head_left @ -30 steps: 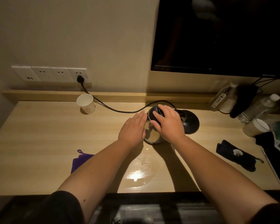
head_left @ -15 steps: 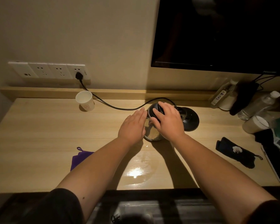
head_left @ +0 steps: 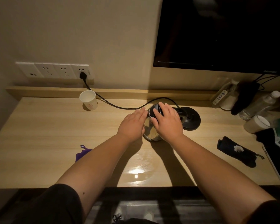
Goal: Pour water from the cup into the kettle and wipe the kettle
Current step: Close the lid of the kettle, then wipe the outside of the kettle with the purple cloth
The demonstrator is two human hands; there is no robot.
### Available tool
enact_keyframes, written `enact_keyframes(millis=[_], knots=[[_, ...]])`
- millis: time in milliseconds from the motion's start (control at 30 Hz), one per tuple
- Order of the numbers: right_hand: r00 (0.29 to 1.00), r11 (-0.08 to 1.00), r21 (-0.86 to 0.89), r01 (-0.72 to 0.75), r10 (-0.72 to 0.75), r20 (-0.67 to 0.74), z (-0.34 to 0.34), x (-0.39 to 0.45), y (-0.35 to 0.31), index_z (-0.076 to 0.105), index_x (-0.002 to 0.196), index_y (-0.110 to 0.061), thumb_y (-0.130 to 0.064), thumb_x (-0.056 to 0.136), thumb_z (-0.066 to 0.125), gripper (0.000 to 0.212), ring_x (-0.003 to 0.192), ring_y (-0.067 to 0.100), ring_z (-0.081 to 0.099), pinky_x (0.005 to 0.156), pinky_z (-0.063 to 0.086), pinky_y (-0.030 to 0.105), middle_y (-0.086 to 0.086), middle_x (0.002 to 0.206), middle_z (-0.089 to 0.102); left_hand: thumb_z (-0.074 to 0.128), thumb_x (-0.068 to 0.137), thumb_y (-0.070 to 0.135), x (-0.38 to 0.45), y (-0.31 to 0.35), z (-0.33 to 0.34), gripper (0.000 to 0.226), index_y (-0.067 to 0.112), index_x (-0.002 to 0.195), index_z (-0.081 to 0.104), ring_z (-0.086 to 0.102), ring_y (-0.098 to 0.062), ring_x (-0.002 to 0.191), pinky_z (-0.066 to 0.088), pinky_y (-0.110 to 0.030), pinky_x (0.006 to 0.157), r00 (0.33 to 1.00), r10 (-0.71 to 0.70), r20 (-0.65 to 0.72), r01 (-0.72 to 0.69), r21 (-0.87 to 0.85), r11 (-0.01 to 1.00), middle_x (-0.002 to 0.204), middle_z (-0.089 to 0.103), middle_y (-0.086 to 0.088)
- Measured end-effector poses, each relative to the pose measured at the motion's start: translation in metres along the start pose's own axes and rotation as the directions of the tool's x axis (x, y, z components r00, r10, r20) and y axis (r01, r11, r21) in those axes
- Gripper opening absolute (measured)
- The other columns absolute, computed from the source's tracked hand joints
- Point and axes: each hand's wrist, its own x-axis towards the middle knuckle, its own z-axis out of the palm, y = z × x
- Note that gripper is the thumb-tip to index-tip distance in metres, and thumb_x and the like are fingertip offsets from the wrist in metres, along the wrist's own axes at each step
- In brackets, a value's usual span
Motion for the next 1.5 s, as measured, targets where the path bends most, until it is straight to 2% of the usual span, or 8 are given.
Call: enact_keyframes(millis=[233, 433, 567, 700, 867, 1067, 1267, 1500], knots=[[0.997, 0.996, 0.078, 0.031, -0.037, 0.075, -0.012, -0.005, 0.004, 0.036, 0.15, -0.024, -0.048, 0.101, 0.042, 0.055, 0.15, 0.028, 0.014, 0.119, 0.01, 0.044, 0.007, 0.162, 0.023, 0.042, 0.098, 0.033, -0.034, -0.016, -0.006, 0.066, 0.019, 0.153, 0.009, 0.011, -0.02, 0.147, 0.018, -0.039, 0.118, 0.997, -0.073, 0.024, 0.073, 0.003, 0.997, 0.162, 0.004, -0.002], [0.972, 0.962, 0.149, 0.227, -0.234, 0.035, -0.008, -0.045, -0.038, 0.049, 0.142, -0.021, -0.041, 0.098, 0.044, 0.048, 0.148, 0.032, 0.022, 0.12, 0.005, 0.049, 0.011, 0.156, 0.035, 0.043, 0.098, 0.034, -0.119, -0.067, 0.014, 0.059, 0.019, 0.15, 0.02, 0.018, -0.023, 0.145, 0.023, -0.04, 0.116, 0.959, -0.265, 0.101, 0.263, 0.037, 0.964, 0.161, 0.012, -0.004], [0.908, 0.917, 0.177, 0.357, -0.385, 0.166, 0.032, -0.068, -0.087, 0.058, 0.135, -0.017, -0.039, 0.098, 0.045, 0.045, 0.143, 0.035, 0.033, 0.117, 0.009, 0.048, 0.013, 0.149, 0.046, 0.041, 0.096, 0.036, -0.176, -0.103, 0.027, 0.057, 0.015, 0.148, 0.027, 0.023, -0.026, 0.143, 0.026, -0.041, 0.114, 0.911, -0.377, 0.167, 0.367, 0.093, 0.926, 0.159, 0.018, -0.009], [0.823, 0.899, 0.213, 0.384, -0.437, 0.362, 0.066, -0.075, -0.125, 0.048, 0.142, -0.018, -0.039, 0.102, 0.039, 0.046, 0.143, 0.031, 0.031, 0.119, 0.015, 0.044, 0.011, 0.154, 0.04, 0.041, 0.094, 0.037, -0.198, -0.124, 0.03, 0.057, 0.013, 0.145, 0.032, 0.027, -0.026, 0.139, 0.029, -0.041, 0.113, 0.908, -0.384, 0.166, 0.368, 0.121, 0.922, 0.155, 0.025, -0.01], [0.834, 0.916, 0.196, 0.351, -0.401, 0.38, 0.086, -0.076, -0.159, 0.049, 0.135, -0.015, -0.043, 0.099, 0.03, 0.05, 0.125, 0.028, 0.046, 0.11, 0.033, 0.041, 0.01, 0.14, 0.052, 0.036, 0.096, 0.042, -0.192, -0.137, 0.044, 0.059, 0.016, 0.148, 0.025, 0.019, -0.027, 0.143, 0.022, -0.043, 0.116, 0.942, -0.266, 0.204, 0.253, 0.086, 0.964, 0.158, 0.018, -0.009], [0.872, 0.955, 0.137, 0.262, -0.295, 0.39, 0.118, -0.078, -0.175, 0.043, 0.144, -0.013, -0.042, 0.099, 0.024, 0.056, 0.135, 0.029, 0.041, 0.114, 0.029, 0.043, 0.009, 0.149, 0.046, 0.028, 0.1, 0.047, -0.17, -0.152, 0.071, 0.062, 0.017, 0.152, 0.016, 0.008, -0.025, 0.147, 0.012, -0.043, 0.118, 0.966, -0.024, 0.258, 0.018, 0.027, 0.999, 0.161, 0.011, -0.006], [0.88, 0.969, 0.067, 0.236, -0.243, 0.409, 0.135, -0.089, -0.174, 0.043, 0.147, -0.013, -0.039, 0.101, 0.032, 0.054, 0.136, 0.03, 0.042, 0.112, 0.034, 0.047, 0.009, 0.152, 0.044, 0.023, 0.099, 0.053, -0.178, -0.166, 0.096, 0.067, 0.013, 0.152, 0.016, 0.013, -0.025, 0.146, 0.008, -0.042, 0.117, 0.973, 0.101, 0.208, -0.115, 0.053, 0.992, 0.159, 0.019, -0.008], [0.871, 0.97, 0.108, 0.218, -0.243, 0.428, 0.136, -0.109, -0.181, 0.058, 0.133, -0.009, -0.036, 0.096, 0.033, 0.053, 0.123, 0.035, 0.055, 0.101, 0.044, 0.049, 0.013, 0.138, 0.059, 0.051, 0.093, 0.047, -0.198, -0.159, 0.104, 0.057, 0.007, 0.134, 0.046, 0.051, -0.03, 0.113, 0.04, -0.044, 0.097, 0.985, 0.136, 0.109, -0.148, 0.106, 0.983, 0.127, 0.054, -0.012]])
